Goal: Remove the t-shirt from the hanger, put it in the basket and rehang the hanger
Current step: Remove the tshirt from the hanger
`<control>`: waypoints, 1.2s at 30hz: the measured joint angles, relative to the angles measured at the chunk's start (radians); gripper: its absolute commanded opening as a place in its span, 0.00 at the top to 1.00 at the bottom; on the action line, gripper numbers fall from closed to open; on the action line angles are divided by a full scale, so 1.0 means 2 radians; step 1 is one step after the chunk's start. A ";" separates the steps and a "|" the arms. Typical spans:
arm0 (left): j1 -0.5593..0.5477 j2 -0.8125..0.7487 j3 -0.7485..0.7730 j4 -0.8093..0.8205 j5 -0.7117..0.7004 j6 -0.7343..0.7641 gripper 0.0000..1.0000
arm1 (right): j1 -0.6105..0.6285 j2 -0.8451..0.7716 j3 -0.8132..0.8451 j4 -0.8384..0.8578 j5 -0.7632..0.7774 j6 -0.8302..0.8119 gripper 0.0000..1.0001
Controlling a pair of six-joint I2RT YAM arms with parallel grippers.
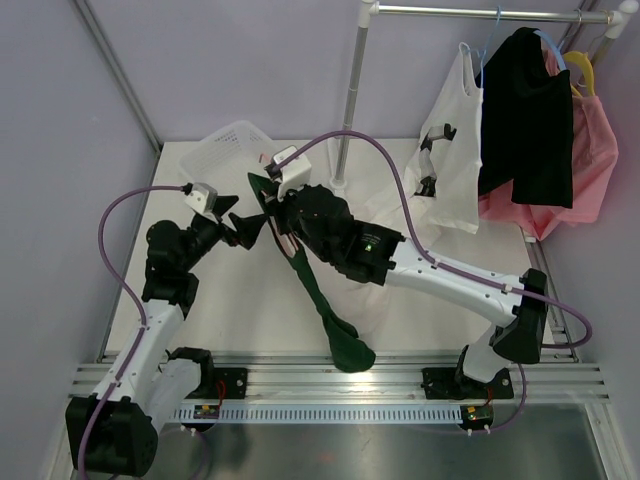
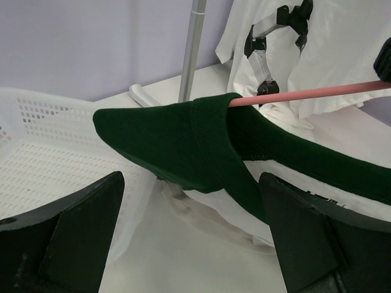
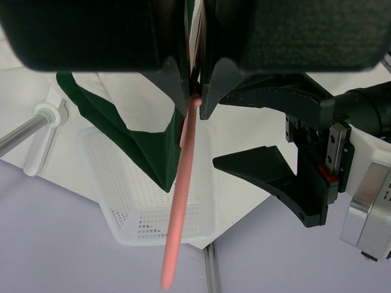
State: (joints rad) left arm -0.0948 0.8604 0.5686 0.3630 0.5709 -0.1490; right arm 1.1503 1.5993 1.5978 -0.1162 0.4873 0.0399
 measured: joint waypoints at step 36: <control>-0.002 0.017 0.058 -0.087 -0.073 0.027 1.00 | 0.018 0.064 0.084 -0.080 -0.008 -0.050 1.00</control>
State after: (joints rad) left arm -0.0982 0.8940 0.6849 0.1890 0.4255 -0.0940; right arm 1.1854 1.7279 1.7649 -0.2771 0.4709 -0.0597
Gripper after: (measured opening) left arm 0.012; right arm 0.126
